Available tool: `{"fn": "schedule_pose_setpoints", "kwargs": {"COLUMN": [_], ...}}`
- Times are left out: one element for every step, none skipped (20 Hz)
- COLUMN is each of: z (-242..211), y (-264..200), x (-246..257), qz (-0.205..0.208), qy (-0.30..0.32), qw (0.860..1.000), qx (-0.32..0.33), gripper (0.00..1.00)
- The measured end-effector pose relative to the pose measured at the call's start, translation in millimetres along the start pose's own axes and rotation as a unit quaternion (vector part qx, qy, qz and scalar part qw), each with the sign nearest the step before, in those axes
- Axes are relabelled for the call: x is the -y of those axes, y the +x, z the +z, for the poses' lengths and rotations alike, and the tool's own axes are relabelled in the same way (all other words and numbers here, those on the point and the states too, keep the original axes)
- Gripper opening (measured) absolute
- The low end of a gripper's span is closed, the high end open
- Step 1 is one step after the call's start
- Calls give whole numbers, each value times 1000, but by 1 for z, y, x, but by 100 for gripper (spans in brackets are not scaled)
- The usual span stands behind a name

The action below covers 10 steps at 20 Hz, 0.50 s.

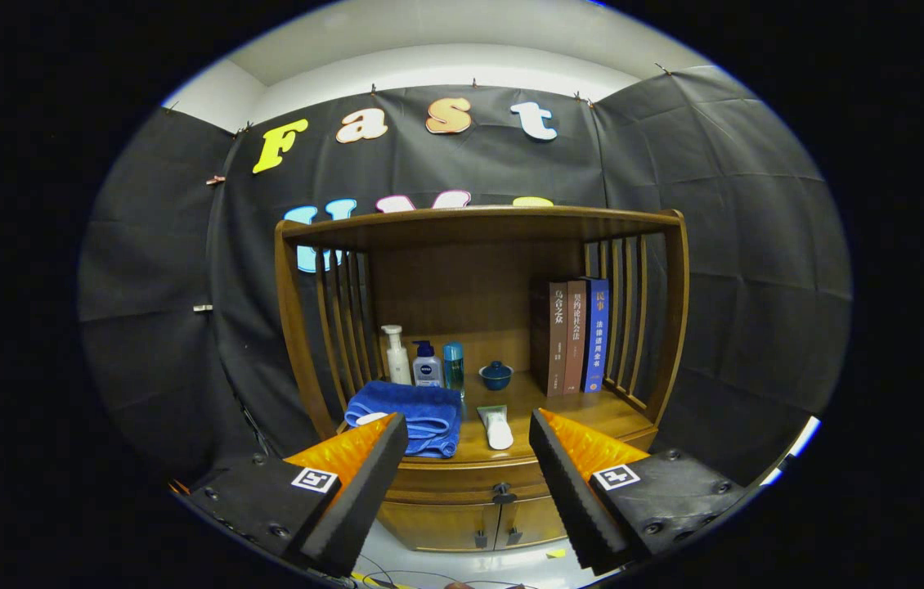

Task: Pull open the drawer, take out the items inside it, and place them on the countertop above the cabinet.

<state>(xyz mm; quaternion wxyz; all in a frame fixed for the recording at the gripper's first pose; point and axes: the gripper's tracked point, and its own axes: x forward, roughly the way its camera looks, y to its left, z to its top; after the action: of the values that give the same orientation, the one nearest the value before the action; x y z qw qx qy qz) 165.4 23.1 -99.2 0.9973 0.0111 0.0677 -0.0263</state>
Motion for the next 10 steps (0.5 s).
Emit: {"fn": "schedule_pose_setpoints", "kwargs": {"z": [2, 4, 6, 5, 4, 5, 7, 8, 8, 9], "y": [-2, -5, -8, -12, -19, -27, -35, -44, -53, -63], "x": [-2, -3, -3, -3, 0, 4, 6, 8, 8, 6], "qz": [4, 6, 7, 8, 2, -4, -8, -10, -7, -1], "qy": [1, 3, 6, 6, 6, 7, 9, 9, 10, 11], "qw": [1000, 1000, 1000, 1000, 1000, 1000, 1000, 1000, 1000, 999], "qx": [2, 3, 6, 7, 9, 14, 21, 25, 27, 31], "gripper": [98, 98, 98, 98, 98, 97, 97, 98, 98, 98]}}
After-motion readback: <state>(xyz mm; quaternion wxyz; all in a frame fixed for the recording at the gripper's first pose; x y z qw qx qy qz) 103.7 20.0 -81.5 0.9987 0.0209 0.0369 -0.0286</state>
